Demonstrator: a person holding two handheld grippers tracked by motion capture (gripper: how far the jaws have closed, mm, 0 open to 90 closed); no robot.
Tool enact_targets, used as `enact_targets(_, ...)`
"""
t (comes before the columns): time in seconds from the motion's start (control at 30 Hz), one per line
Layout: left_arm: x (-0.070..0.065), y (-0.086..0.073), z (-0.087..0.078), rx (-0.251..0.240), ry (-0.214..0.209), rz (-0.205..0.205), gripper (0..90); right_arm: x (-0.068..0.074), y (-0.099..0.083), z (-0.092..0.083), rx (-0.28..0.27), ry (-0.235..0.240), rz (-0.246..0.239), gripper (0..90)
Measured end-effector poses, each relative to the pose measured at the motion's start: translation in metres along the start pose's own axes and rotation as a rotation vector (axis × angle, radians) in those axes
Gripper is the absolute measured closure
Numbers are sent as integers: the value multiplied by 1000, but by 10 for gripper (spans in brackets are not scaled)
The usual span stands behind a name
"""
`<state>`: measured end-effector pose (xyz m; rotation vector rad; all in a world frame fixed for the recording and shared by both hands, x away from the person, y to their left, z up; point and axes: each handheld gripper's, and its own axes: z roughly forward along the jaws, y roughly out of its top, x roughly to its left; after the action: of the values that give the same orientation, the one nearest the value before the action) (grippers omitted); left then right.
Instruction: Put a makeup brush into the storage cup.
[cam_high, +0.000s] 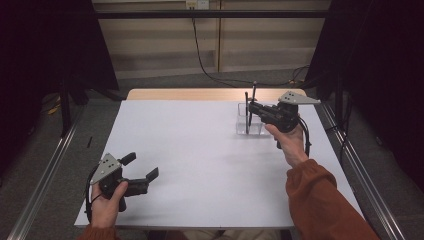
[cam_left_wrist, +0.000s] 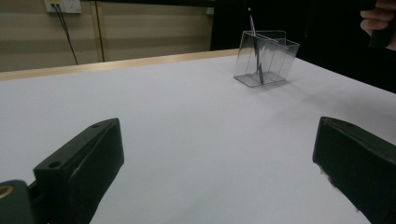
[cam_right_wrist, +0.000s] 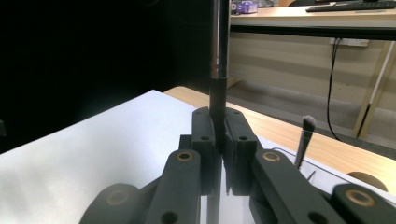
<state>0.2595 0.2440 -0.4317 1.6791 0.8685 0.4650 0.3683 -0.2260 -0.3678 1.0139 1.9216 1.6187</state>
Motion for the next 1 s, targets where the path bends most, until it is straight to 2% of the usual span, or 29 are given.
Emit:
enact_targets(0.2, -3, -2, -2, 7, -9, 11, 19, -6, 5, 11, 0, -18, 0, 839)
enact_targets(0.27, -2, -5, -3, 13, -19, -3, 20, -9, 7, 14, -4, -25, 0, 839)
enact_targets(0.33, -2, -6, -4, 19, -17, 8, 20, -12, 9, 18, -5, -36, -1, 839)
enact_targets(0.5, -3, -7, -4, 17, -12, 4, 20, -18, 12, 25, -7, -58, -10, 839)
enact_targets(0.57, -4, -8, -4, 22, -11, 16, 20, -20, 13, 27, -9, -78, -20, 838)
enact_targets(0.6, -4, -7, -3, 27, -5, 38, 20, -21, 14, 28, -7, -85, -22, 838)
enact_targets(0.67, -4, -8, -3, 21, -11, 24, 20, -25, 16, 31, -11, -101, -18, 839)
enact_targets(0.77, -3, -8, -3, 24, -9, 24, 20, -29, 19, 34, -10, -107, -19, 838)
enact_targets(1.0, -2, -10, -2, 26, -6, 6, 21, -28, 20, 44, -14, -117, -14, 839)
